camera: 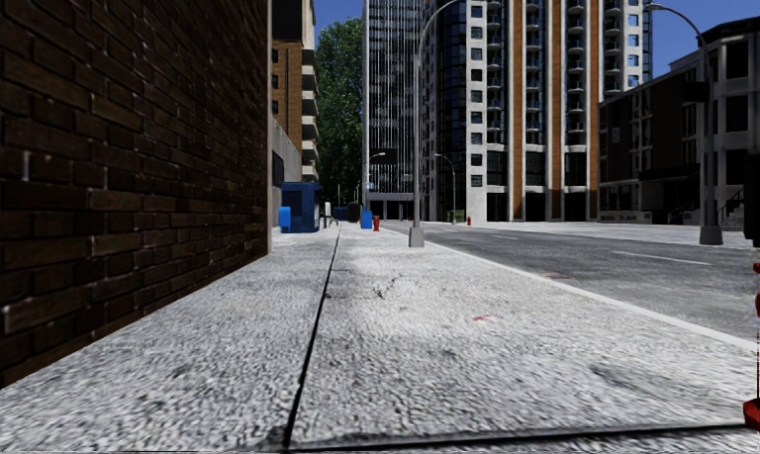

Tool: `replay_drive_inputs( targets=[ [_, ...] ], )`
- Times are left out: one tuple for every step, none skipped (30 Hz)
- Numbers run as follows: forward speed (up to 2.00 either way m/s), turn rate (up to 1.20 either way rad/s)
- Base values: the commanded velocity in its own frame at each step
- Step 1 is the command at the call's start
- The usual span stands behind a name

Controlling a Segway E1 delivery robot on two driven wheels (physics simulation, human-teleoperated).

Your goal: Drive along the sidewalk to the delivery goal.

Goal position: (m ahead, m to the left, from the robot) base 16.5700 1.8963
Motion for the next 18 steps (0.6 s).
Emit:
replay_drive_inputs(
  targets=[
    [1.49,0.0],
    [1.49,0.0],
    [1.49,0.0],
    [1.49,0.0],
    [1.49,0.0],
    [1.49,0.0],
    [1.49,0.0],
    [1.49,0.0],
    [1.49,0.0],
    [1.49,0.0],
    [1.49,0.0],
    [1.49,0.0],
    [1.49,0.0],
    [1.49,0.0],
    [1.49,0.0],
    [1.49,0.0],
    [1.49,0.0],
    [1.49,0.0]
  ],
)
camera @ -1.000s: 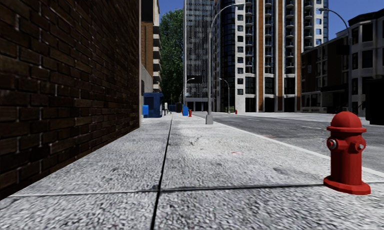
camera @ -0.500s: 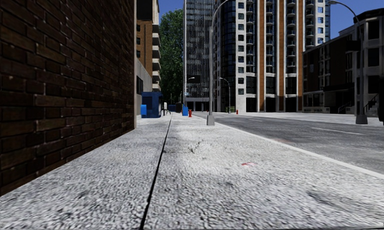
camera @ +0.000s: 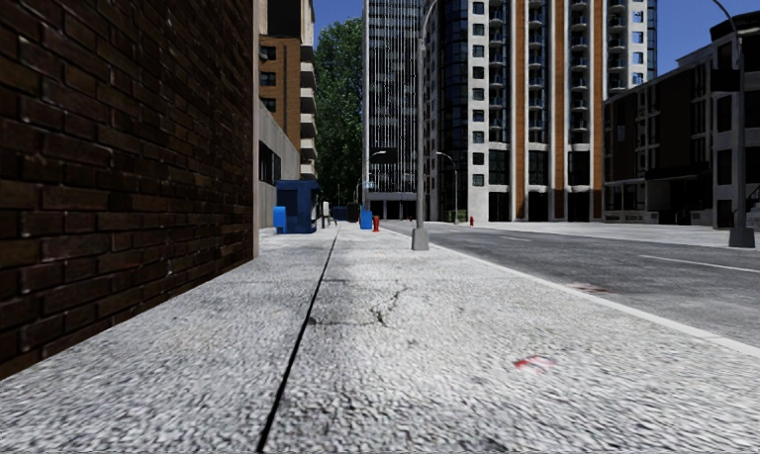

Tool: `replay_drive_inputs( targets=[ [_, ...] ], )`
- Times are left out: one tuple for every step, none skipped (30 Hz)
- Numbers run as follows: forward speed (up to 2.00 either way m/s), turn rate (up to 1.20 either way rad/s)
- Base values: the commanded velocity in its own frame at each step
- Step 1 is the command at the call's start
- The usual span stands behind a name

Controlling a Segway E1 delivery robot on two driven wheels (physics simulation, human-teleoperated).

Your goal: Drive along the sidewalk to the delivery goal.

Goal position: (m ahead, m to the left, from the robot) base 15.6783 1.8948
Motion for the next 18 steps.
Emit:
replay_drive_inputs(
  targets=[
    [1.49,0.0],
    [1.49,0.0],
    [1.49,0.0],
    [1.49,0.0],
    [1.49,0.0],
    [1.49,0.0],
    [1.49,0.0],
    [1.49,0.0],
    [1.49,0.0],
    [1.49,0.0],
    [1.49,0.0],
    [1.49,0.0],
    [1.49,0.0],
    [1.49,0.0],
    [1.49,0.0],
    [1.49,0.0],
    [1.49,0.0],
    [1.49,0.0]
  ],
)
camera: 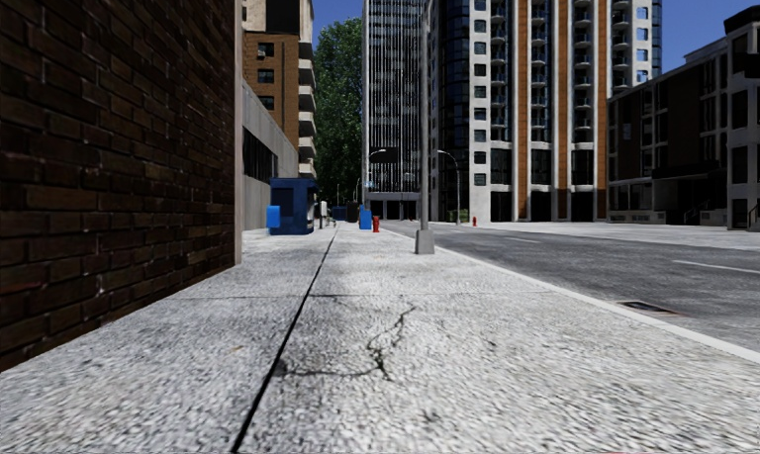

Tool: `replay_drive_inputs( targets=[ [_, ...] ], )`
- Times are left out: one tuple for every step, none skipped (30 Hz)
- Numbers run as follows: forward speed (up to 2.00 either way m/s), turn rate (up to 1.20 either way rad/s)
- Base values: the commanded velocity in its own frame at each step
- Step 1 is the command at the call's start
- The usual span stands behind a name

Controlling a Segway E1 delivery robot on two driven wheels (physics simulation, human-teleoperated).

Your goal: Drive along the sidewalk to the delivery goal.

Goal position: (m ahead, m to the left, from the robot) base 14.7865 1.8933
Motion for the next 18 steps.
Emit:
replay_drive_inputs(
  targets=[
    [1.49,0.0],
    [1.49,0.0],
    [1.49,0.0],
    [1.49,0.0],
    [1.49,0.0],
    [1.49,0.0],
    [1.49,0.0],
    [1.49,0.0],
    [1.49,0.0],
    [1.49,0.0],
    [1.49,0.0],
    [1.49,0.0],
    [1.49,0.0],
    [1.49,0.0],
    [1.49,0.0],
    [1.49,0.0],
    [1.49,0.0],
    [1.49,0.0]
  ],
)
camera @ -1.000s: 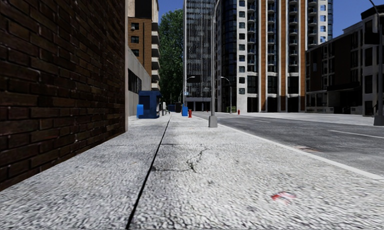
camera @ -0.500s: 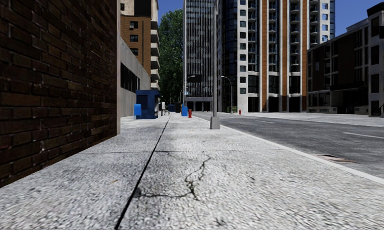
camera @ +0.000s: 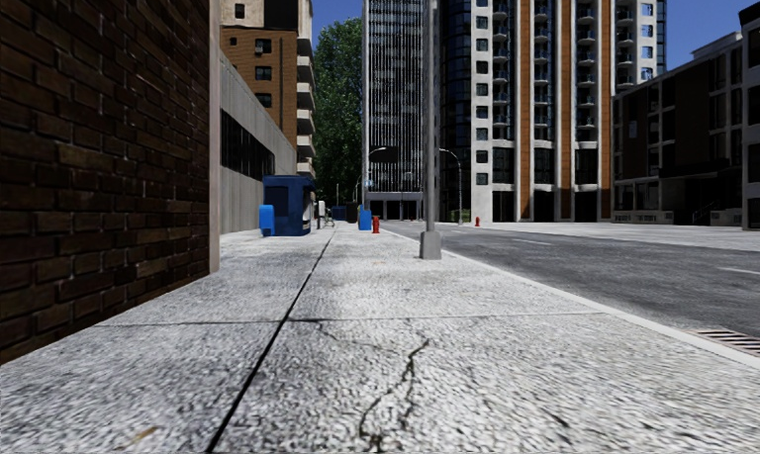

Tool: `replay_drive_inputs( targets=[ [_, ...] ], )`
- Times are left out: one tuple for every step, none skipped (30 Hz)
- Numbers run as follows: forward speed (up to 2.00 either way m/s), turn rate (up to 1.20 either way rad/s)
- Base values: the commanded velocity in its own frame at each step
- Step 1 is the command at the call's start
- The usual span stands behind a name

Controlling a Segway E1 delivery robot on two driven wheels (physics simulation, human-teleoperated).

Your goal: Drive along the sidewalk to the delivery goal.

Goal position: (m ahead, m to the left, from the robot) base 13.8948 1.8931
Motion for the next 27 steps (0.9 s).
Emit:
replay_drive_inputs(
  targets=[
    [1.49,0.0],
    [1.49,0.0],
    [1.49,0.0],
    [1.49,0.0],
    [1.49,0.0],
    [1.49,0.0],
    [1.49,0.0],
    [1.49,0.0],
    [1.49,0.0],
    [1.49,0.0],
    [1.49,0.0],
    [1.49,0.0],
    [1.49,0.0],
    [1.49,0.0],
    [1.49,0.0],
    [1.49,0.0],
    [1.49,0.0],
    [1.49,0.0],
    [1.49,0.0],
    [1.49,0.0],
    [1.49,0.0],
    [1.49,0.0],
    [1.49,0.0],
    [1.49,0.0],
    [1.49,0.0],
    [1.49,0.0],
    [1.49,0.0]
  ],
)
